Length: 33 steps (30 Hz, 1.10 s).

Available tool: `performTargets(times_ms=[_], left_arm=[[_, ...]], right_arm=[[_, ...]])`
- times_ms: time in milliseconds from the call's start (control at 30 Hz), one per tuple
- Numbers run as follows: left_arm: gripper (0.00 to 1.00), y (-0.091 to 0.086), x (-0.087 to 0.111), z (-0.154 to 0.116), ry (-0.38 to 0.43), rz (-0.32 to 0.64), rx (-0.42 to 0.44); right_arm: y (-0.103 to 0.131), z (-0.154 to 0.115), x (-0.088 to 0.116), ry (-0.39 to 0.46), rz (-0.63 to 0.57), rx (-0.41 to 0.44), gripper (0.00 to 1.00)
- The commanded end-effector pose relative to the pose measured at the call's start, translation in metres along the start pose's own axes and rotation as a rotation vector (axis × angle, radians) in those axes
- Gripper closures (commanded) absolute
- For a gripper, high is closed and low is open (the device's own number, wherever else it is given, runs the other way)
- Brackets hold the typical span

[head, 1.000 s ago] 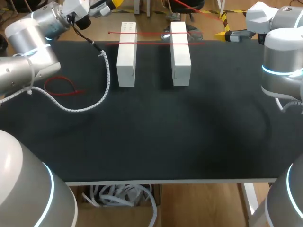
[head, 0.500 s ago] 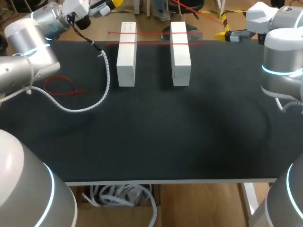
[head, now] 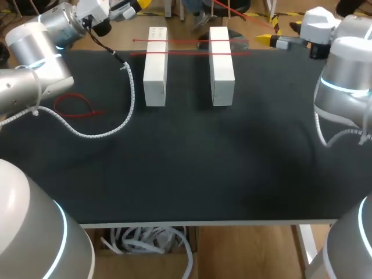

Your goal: Grab the tape and strap the tape.

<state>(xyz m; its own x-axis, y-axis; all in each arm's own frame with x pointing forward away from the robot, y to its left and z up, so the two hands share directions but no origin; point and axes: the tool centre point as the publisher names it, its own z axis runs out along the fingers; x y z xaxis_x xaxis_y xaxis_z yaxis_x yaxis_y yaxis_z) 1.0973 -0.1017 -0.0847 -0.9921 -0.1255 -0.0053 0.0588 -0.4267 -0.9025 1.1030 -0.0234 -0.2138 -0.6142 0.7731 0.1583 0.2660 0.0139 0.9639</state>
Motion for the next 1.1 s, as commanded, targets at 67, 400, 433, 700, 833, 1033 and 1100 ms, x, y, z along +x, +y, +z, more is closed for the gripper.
performTargets(times_ms=[67,400,433,700,833,1033,1100], left_arm=[[1.0,0.0,0.001,0.0,-0.003,0.001,0.0],[1.0,0.0,0.001,0.0,-0.003,0.001,0.0],[1.0,0.0,0.001,0.0,-0.003,0.001,0.0],[1.0,0.0,0.001,0.0,-0.003,0.001,0.0],[1.0,0.0,0.001,0.0,-0.003,0.001,0.0],[1.0,0.0,0.001,0.0,-0.003,0.001,0.0],[1.0,0.0,0.001,0.0,-0.003,0.001,0.0]], right_arm=[[-0.012,-0.012,0.018,-0.04,0.641,-0.557,0.0],[-0.01,-0.016,0.022,-0.054,0.677,-0.683,0.0],[-0.01,-0.016,0.022,-0.054,0.677,-0.683,0.0],[-0.01,-0.016,0.022,-0.054,0.677,-0.683,0.0],[-0.003,-0.009,0.03,-0.054,0.759,-0.708,0.0],[0.018,-0.003,0.06,-0.151,1.31,-0.855,0.0],[0.016,-0.005,0.062,-0.204,1.433,-0.888,0.0]])
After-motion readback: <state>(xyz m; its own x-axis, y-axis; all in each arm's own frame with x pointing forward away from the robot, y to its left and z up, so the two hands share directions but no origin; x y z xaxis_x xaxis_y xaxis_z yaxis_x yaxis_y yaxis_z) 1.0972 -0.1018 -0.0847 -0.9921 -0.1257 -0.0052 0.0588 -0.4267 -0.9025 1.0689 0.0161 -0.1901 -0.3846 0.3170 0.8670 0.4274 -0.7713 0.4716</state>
